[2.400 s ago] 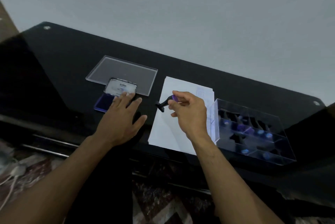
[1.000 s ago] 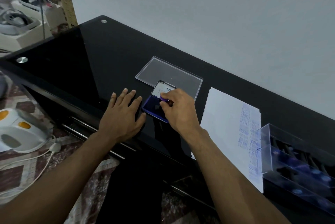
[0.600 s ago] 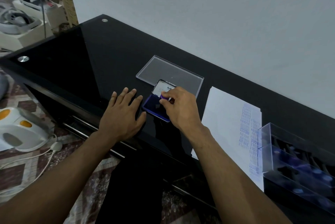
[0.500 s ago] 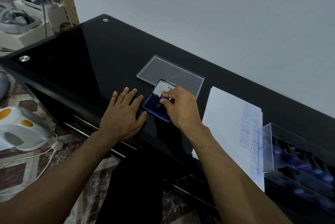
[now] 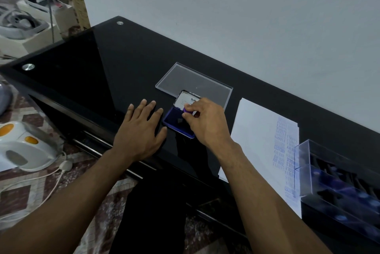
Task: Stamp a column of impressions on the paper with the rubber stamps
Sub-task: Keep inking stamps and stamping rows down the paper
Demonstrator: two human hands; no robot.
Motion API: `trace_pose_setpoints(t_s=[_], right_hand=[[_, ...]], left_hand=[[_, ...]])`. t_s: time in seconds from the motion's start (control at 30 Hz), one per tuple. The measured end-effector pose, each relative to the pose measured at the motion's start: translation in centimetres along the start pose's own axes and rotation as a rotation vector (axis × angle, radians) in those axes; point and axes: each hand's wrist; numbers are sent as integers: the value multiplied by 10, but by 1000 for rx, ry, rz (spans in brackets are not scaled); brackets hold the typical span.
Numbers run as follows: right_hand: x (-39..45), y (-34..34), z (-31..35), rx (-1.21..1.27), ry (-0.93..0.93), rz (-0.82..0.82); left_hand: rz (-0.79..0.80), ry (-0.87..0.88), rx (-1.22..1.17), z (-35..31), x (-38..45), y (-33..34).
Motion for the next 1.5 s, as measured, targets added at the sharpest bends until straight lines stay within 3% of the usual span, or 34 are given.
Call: trace_pose_setpoints(t_s=[1.1, 1.33, 1.5], right_hand=[[-1, 5, -1, 79, 58, -25], [-21, -9, -4, 169, 89, -210], [-55, -41, -21, 144, 130, -251]], left_hand=[[20, -2, 1, -2, -1, -5], [39, 12, -77, -16, -1, -16], [16, 92, -112, -60, -11, -22]])
Point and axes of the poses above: each hand's wrist, its own x-axis towards the middle knuckle, its own y-axis out of the palm, z = x × y, and after that the axes turned 13 degrees about -y, right-handed
